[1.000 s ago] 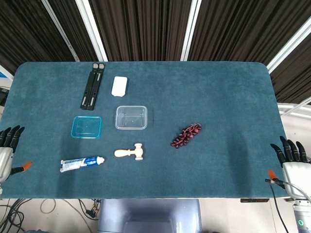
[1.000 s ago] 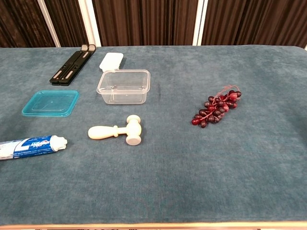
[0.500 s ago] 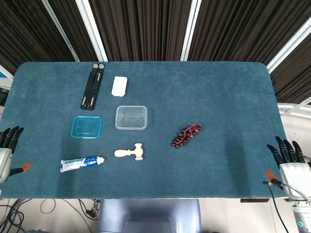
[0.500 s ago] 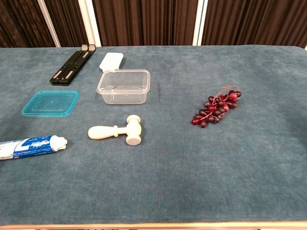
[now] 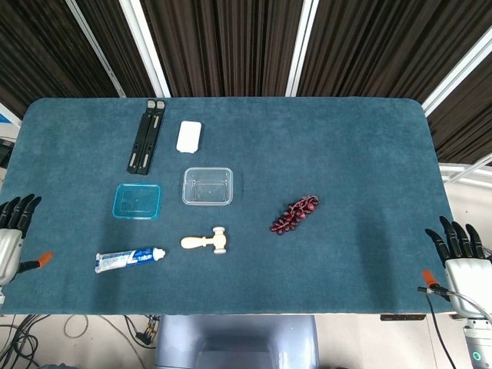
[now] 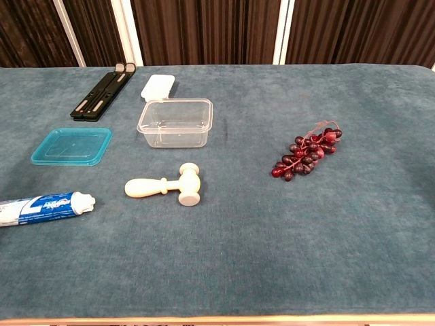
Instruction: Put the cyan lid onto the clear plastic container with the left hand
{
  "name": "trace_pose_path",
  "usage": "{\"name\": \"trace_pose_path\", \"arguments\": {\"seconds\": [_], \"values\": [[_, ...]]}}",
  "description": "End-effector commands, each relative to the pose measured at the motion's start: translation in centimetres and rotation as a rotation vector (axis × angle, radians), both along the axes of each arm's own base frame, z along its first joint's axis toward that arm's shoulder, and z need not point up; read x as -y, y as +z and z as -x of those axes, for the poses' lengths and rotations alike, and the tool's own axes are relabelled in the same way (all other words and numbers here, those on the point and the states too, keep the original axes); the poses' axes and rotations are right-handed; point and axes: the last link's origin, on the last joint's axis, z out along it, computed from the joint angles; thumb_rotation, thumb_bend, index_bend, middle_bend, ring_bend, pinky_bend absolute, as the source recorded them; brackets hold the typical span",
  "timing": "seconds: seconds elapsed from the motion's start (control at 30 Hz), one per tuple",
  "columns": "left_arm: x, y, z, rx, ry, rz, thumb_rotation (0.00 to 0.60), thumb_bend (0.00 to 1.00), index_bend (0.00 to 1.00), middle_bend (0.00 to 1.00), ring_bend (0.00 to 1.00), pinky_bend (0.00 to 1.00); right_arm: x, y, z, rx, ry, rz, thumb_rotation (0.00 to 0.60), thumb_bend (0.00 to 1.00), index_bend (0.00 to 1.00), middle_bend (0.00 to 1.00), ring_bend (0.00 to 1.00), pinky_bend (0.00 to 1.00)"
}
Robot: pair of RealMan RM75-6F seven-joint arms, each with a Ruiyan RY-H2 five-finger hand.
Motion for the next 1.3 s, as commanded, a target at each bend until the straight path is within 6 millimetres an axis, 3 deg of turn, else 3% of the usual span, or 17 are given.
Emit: {"name": "trace_pose_path", "arguments": {"seconds": [0.03,0.33,0.63,1.0,1.3], "values": [[-3.4,0.0,-1.4,-0.056,-0.007,0.042,0.600,0.13,0.00,0.02,0.00,0.08,0.0,0.0,0.0,-0.006,-0.019,0.009,0.600,0.29,0.18,0.04,0.03,0.00],[-10.5,-2.4,-5.0,-0.074,0.038,0.224,0.600,0.13,0.00,0.02,0.00,0.08,0.0,0.0,0.0,-0.013,-0.038,0.020,0.600,0.29,0.18,0.04,0.03,0.00],[-15.1,-6.0,-6.0,-0.123,0.084,0.334,0.600,0.13,0.00,0.03,0.00,0.08,0.3,0.2,0.4,0.006,-0.064,0.041,0.600,0.29,0.18,0.04,0.03,0.00],[-17.3,-10.8,-6.7,-0.241,0.090,0.460,0.600,0.13,0.00,0.03,0.00,0.05,0.5,0.4,0.6,0.017,-0.088,0.071,0.600,0.29,0.18,0.04,0.03,0.00],[-18.4,-12.9,-6.5,-0.275,0.103,0.491,0.600,0.13,0.00,0.03,0.00,0.05,0.4,0.5,0.6,0.019,-0.091,0.076,0.600,0.29,0.18,0.04,0.03,0.00]]}}
